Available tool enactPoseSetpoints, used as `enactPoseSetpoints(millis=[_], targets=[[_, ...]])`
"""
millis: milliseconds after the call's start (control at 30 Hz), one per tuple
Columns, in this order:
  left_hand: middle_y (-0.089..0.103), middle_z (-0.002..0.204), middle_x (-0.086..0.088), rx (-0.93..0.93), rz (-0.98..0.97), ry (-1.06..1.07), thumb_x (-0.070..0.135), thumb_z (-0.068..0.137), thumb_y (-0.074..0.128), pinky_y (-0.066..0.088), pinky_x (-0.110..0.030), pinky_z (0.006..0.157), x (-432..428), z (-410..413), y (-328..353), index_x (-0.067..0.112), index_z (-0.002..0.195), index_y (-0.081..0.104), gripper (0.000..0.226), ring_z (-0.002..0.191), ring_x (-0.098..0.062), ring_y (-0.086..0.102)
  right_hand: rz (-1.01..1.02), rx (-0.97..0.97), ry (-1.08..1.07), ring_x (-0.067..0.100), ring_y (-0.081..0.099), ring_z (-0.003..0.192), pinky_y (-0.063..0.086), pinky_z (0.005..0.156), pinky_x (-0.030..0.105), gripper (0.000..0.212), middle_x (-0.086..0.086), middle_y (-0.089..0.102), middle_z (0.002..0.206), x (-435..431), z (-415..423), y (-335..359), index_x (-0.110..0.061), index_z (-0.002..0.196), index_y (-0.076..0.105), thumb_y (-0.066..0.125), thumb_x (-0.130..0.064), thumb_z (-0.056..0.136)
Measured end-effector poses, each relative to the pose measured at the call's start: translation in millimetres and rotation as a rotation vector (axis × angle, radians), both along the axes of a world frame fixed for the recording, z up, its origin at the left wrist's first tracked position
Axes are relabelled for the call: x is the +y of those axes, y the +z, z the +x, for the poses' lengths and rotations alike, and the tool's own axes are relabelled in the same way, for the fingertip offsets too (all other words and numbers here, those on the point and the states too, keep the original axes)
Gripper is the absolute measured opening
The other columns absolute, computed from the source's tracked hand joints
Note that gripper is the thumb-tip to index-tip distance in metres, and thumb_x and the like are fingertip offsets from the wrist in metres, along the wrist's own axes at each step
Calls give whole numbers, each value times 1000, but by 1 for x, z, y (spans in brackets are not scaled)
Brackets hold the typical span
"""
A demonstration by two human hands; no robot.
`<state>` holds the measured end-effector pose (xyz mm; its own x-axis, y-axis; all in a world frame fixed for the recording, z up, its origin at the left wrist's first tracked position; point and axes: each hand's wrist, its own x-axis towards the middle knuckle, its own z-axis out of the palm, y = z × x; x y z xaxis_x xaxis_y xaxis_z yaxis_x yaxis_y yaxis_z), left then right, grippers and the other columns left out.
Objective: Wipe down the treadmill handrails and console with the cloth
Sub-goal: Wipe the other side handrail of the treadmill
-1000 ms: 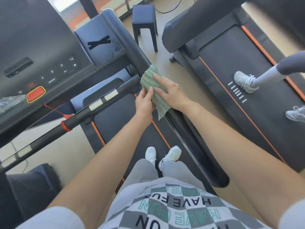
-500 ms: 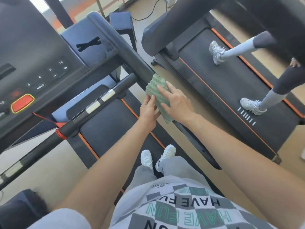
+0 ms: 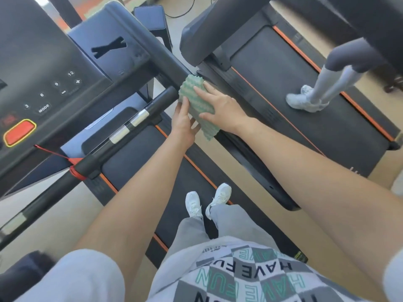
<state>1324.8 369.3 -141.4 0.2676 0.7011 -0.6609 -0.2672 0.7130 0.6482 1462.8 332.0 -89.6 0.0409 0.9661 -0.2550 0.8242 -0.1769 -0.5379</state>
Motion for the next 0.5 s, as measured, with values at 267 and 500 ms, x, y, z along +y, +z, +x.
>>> enactPoseSetpoints(millis=[267,500], targets=[[61,141,3,47,-14,-165,56,94,65,58,-50,98,-60,8,0,32,143,51,57,120,-28,65,19,-3,-138,19,37,146,34,113,36,77,-8,22,166,-89,15,-5,-40,156,29,72,-33,92],[68,134,2,37,-49,-341,60,95,62,53,-52,105,-128,26,-12,29,138,61,53,123,-23,66,-1,-42,-281,16,38,145,41,110,40,77,-13,28,164,-172,33,-10,-45,155,29,71,-37,91]])
